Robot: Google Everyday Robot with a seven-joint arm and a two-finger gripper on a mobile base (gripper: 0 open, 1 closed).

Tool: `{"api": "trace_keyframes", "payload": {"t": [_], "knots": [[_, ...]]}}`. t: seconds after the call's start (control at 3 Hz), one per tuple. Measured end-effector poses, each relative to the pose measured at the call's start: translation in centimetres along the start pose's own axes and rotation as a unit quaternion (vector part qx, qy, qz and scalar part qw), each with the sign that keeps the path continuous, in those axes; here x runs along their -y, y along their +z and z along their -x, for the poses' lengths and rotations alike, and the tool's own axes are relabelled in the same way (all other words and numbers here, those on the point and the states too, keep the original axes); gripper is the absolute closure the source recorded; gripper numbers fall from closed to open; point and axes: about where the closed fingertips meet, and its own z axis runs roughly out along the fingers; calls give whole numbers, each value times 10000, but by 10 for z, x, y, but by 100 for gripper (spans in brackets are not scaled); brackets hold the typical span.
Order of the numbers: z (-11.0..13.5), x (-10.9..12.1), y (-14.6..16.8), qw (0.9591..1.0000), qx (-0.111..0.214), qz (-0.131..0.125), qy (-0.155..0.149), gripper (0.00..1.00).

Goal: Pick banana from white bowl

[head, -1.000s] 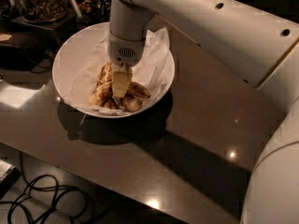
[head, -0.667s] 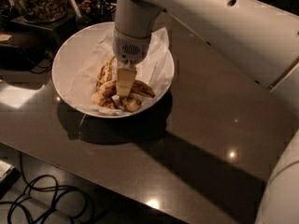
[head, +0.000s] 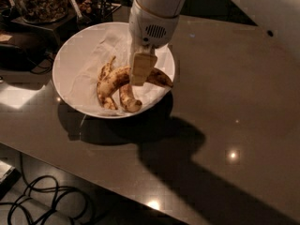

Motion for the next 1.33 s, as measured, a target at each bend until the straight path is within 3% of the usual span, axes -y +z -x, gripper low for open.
{"api": "trace_keyframes", "payload": {"t": [0.33, 0.67, 1.0, 1.33], "knots": [[2, 1, -1, 10000, 12, -32, -15, 100], [3, -22, -11, 9999, -84, 25, 99, 100], [6, -56, -28, 9994, -158, 57, 293, 100], [15, -110, -53, 9978, -381, 96, 533, 100]]}}
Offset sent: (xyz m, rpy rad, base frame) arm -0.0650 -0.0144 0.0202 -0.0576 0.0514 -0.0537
